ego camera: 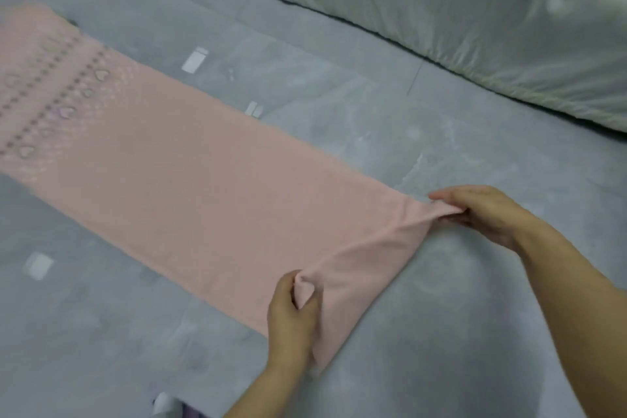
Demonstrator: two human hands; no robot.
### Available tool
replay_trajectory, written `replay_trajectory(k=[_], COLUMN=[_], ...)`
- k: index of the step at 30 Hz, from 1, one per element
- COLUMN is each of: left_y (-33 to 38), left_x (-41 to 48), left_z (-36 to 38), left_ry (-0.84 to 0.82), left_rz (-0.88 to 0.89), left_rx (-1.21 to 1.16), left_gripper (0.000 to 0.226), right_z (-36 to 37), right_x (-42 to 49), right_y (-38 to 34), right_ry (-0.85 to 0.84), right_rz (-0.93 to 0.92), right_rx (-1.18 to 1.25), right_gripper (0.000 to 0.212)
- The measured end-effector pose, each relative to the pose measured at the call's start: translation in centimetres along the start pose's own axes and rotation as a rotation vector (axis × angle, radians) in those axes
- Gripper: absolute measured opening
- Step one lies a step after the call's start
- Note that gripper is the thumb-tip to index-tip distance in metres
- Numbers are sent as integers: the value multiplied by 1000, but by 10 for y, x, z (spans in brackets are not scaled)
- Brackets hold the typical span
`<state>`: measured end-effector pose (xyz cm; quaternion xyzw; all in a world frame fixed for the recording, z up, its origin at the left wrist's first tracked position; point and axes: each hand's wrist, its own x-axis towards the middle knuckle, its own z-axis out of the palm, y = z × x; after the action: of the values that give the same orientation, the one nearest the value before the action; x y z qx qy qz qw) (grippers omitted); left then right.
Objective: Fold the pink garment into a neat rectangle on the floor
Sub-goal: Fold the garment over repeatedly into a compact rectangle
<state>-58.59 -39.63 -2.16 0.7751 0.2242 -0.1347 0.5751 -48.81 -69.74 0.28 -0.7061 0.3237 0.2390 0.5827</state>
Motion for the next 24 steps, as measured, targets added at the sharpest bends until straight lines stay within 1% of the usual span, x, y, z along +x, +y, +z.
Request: replay_trajectory(k=[1, 2, 3, 4, 6, 7, 9, 12, 14, 16, 17, 20, 24], left_y=[7, 14, 22, 30, 42, 47, 57, 73, 80, 84, 86, 90, 96], left_x=[11, 23, 32, 41, 59, 68, 86, 117, 138, 162, 175, 216, 266], left_z=[-10, -21, -31, -39, -58, -68, -91, -136, -171, -206, -225, -278, -348], left_ry=[49, 89, 121, 152, 227, 262, 320, 392, 448, 483, 494, 528, 588], left_rz=[-8, -5, 2, 11, 32, 41, 71, 113, 123, 101, 93, 102, 54], left_rx=[-46, -90, -132, -165, -212, -222, -234, -257, -263, -292, -307, -315, -347], left_gripper=[23, 24, 25, 26, 21, 17, 14, 22, 21, 11, 8, 9, 2], right_z=[2, 6, 10, 17, 41, 56, 89, 144, 185, 225, 245, 304, 385], right_x=[2, 7, 13, 19, 30, 35, 43, 51, 53, 56, 60, 80, 117], right_y=[-11, -22, -32, -42, -65, -76, -101, -142, -172, -202, -216, -254, -292], right_ry=[-77, -139, -185, -186, -55, 27, 117, 151, 171, 190, 203, 241, 238], right_rz=[-5, -17, -47, -96, -239, -307, -431, -554, -615, -682, -706, -743, -754], right_rx=[3, -69, -203, -334, -542, -567, -522, -343, -264, -235, -228, -195, -196], right_gripper=[16, 25, 34, 35, 22, 14, 7, 3, 14, 16, 14, 12, 12])
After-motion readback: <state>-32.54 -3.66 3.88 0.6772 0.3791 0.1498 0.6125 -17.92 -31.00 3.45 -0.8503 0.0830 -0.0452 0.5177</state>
